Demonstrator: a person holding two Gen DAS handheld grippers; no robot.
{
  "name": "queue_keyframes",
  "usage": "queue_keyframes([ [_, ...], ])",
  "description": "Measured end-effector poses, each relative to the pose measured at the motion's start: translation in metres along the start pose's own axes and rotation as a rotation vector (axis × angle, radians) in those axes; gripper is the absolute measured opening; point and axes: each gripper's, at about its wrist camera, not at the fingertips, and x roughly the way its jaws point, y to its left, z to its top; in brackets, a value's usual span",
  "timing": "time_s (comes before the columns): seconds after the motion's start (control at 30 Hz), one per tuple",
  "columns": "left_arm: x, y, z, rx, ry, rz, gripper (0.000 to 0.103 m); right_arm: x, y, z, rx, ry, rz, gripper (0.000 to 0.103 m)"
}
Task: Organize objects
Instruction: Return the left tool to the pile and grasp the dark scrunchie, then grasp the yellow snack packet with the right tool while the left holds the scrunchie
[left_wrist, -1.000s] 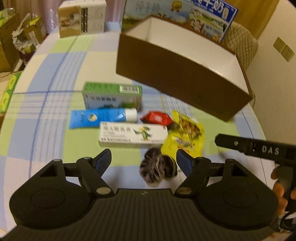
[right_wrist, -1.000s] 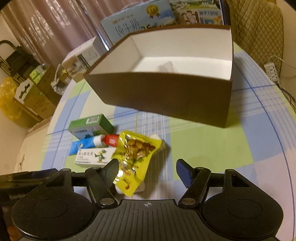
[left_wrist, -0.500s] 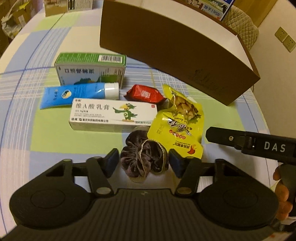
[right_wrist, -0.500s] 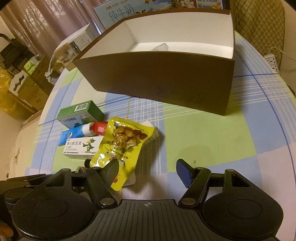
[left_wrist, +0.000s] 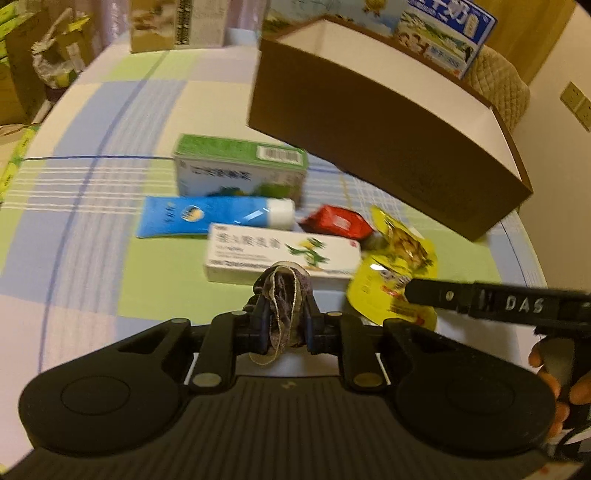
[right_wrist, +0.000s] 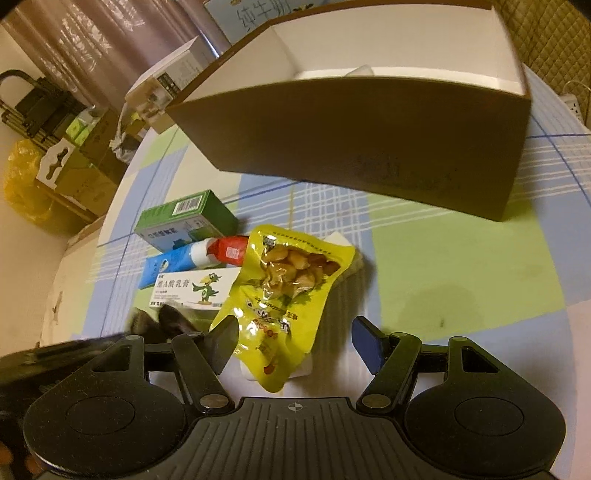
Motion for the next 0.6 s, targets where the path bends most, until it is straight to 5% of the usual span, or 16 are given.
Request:
queue_keyframes([
  [0.17, -0.005, 0.013, 0.004, -0.021, -0.017, 0.029, 0.014, 0.009, 0.006, 0.001, -0.025, -0.018, -0.014, 0.065],
  [0.37, -0.007, 0.019, 0.005, -0.033, -0.022, 0.035, 0.014, 0.022, 0.013, 0.003, -0.06, -0.012, -0.024, 0.044],
  [0.6, -0.004, 0.018, 0.006, -0.036, -0.018, 0.033, 0.014, 0.02, 0.019, 0.001, -0.119, -0.03, -0.039, 0.035],
])
